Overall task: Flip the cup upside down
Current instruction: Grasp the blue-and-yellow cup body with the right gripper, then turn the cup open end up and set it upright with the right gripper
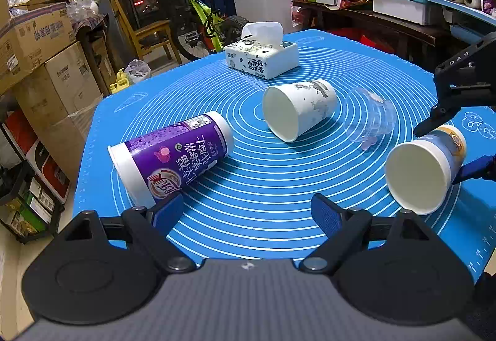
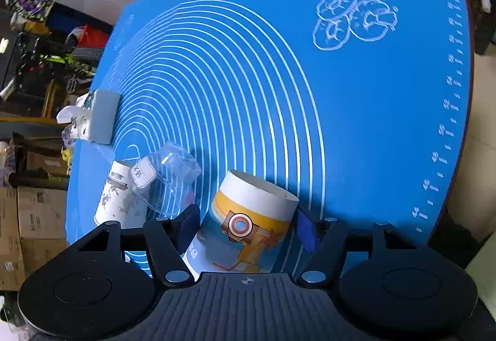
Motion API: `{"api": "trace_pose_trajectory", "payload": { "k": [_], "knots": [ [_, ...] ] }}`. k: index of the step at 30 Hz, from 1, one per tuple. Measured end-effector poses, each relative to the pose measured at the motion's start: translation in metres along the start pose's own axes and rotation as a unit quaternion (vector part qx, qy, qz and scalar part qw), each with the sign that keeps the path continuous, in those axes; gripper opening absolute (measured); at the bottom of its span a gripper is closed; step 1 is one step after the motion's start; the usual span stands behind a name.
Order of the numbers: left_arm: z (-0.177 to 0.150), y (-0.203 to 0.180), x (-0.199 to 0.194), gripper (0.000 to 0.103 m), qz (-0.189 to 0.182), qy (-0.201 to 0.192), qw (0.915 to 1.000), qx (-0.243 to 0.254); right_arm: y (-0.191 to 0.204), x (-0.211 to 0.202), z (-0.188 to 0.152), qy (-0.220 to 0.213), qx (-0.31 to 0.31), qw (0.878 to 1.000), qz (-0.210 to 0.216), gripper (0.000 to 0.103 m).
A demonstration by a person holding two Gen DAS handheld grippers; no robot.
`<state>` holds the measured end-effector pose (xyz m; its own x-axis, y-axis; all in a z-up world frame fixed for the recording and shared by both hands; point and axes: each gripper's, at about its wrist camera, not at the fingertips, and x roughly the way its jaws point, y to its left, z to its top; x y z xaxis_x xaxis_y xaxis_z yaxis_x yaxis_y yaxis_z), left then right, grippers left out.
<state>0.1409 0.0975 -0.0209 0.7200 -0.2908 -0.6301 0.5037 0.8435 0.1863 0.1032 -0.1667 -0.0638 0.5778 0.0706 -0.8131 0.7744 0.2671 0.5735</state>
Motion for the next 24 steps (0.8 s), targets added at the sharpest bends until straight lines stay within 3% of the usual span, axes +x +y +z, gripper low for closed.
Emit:
{"api": "trace_pose_trajectory", "payload": {
  "k": [8, 15, 19, 24],
  "knots": [
    [-0.002, 0.001, 0.001, 0.089, 0.001, 0.002, 1.0000, -0.004, 0.001, -0.001, -0.001, 0.002, -0.008, 1.000, 0.012, 0.064],
    [-0.004, 0.005, 0.000, 0.089, 0.005, -0.002, 0.9999, -0.014, 0.024, -0.016, -0.012, -0.062, -0.116, 0.991, 0.029, 0.064],
    [-0.007, 0.010, -0.002, 0.089, 0.010, -0.002, 0.9997, -0.022, 0.043, -0.022, -0.022, -0.108, -0.226, 0.968, 0.032, 0.064],
    [-0.011, 0.013, -0.005, 0.089, 0.013, -0.003, 0.9991, -0.041, 0.063, -0.027, -0.037, -0.151, -0.360, 0.920, 0.029, 0.064]
  ]
}}
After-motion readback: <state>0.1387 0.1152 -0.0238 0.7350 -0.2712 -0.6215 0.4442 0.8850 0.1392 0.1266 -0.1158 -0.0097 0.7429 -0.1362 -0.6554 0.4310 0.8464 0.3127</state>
